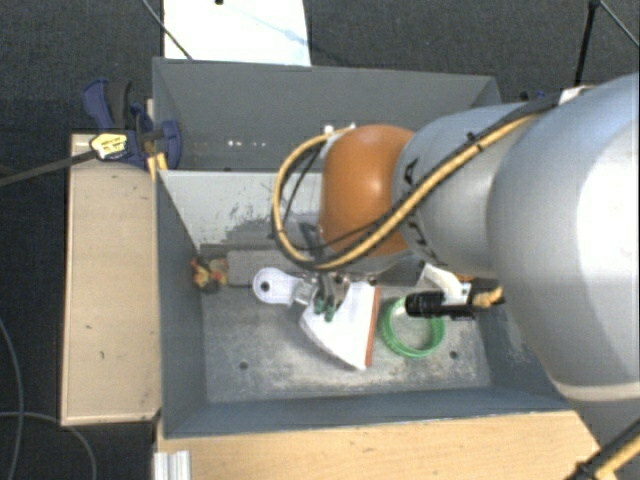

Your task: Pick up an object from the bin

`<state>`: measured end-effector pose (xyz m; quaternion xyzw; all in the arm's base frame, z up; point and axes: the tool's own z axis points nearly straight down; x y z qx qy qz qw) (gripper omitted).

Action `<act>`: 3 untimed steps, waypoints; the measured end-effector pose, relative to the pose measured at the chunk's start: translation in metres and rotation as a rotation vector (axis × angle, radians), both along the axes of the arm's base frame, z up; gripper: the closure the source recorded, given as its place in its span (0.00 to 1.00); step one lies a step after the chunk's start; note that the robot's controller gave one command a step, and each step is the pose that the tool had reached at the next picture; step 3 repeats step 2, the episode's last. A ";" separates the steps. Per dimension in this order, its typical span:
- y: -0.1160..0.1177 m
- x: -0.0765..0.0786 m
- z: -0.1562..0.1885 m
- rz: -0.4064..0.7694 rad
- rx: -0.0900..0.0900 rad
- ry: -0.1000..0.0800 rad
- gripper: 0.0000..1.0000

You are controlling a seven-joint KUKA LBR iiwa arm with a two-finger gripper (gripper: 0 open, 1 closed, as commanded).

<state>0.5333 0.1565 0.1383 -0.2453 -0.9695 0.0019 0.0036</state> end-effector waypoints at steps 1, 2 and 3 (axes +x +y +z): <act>0.003 0.011 0.035 -0.031 0.003 -0.013 1.00; -0.009 0.006 0.175 -0.061 0.002 -0.011 1.00; -0.009 0.006 0.175 -0.061 0.002 -0.011 1.00</act>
Offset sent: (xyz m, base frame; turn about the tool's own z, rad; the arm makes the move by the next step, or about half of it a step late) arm 0.0052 -0.0086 0.1739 0.0662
